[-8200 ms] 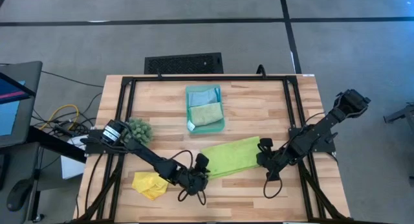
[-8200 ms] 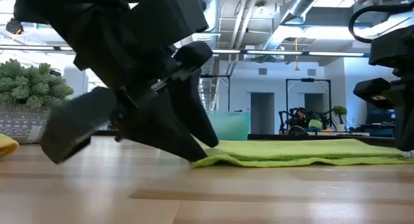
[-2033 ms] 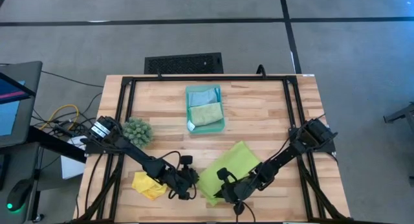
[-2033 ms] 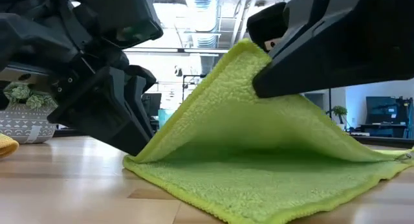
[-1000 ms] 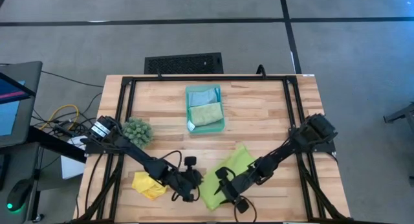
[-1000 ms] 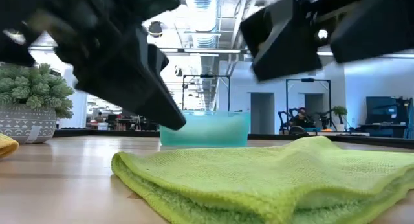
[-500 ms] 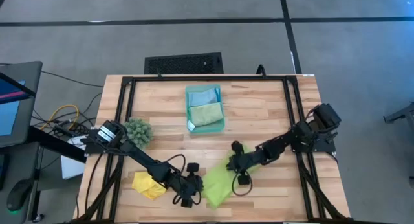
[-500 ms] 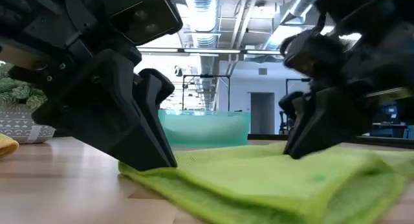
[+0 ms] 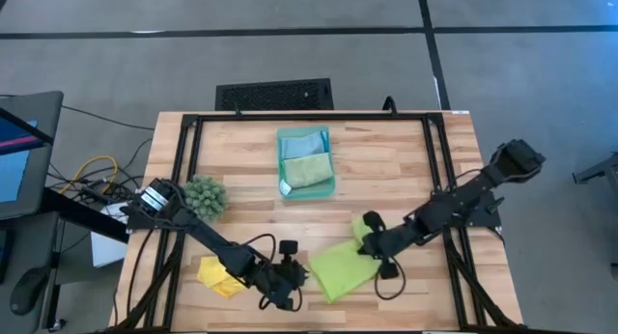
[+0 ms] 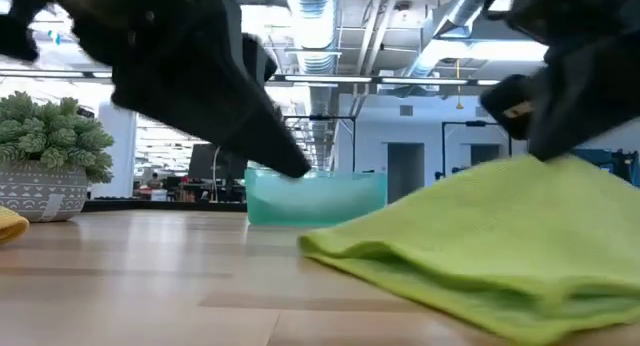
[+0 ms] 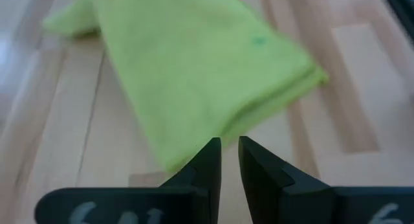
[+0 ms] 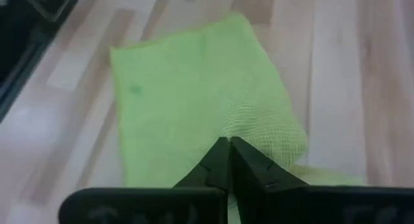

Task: Fold microfiber towels
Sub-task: Fold the light green microfiber cloth

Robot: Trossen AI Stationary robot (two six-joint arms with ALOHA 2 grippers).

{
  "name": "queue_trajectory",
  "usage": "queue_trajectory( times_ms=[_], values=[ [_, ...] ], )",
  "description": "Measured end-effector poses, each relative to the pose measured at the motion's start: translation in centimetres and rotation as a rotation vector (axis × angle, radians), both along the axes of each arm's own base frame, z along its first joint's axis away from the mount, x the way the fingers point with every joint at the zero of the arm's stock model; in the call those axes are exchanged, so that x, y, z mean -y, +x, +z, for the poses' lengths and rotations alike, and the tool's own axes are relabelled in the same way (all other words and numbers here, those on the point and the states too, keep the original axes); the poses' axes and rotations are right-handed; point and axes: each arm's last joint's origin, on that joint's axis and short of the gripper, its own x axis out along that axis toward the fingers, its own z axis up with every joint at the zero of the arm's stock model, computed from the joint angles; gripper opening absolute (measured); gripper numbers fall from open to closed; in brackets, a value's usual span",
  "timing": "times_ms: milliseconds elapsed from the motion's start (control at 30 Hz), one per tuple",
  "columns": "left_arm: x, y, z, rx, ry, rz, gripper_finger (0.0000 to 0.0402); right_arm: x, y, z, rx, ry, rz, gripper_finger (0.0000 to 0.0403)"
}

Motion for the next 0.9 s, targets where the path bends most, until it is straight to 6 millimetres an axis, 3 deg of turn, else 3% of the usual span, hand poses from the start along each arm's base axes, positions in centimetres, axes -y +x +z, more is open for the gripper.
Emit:
queue_trajectory(
  times_ms=[100, 300, 433, 533, 767, 900],
  values=[
    [-0.7, 0.0, -1.0, -0.038, -0.017, 0.021, 0.0047, -0.1, -0.9, -0.9, 0.001, -0.058, -0.041, 0.0033],
    [-1.1, 0.5, -1.7, -0.028, -0.06, 0.012, 0.0047, 0.1, 0.3, -3.2, 0.133, -0.033, -0.105, 0.0049],
    [-0.7, 1.0, -0.9, 0.06, -0.061, -0.036, 0.0047, 0.3, 1.5, -3.8, 0.145, 0.025, -0.08, 0.0089],
    [-0.9, 1.7, -1.0, 0.083, -0.091, -0.061, 0.0047, 0.5, 2.0, -3.2, 0.131, 0.065, -0.045, 0.013],
    [-1.8, 2.3, -4.6, -0.068, -0.197, -0.06, 0.0047, 1.7, -0.1, -0.8, 0.024, 0.065, -0.132, 0.0188],
    [-1.8, 2.1, -4.6, -0.108, -0.239, -0.027, 0.0047, 2.9, -1.8, -1.9, -0.11, 0.034, -0.239, 0.018]
  ],
)
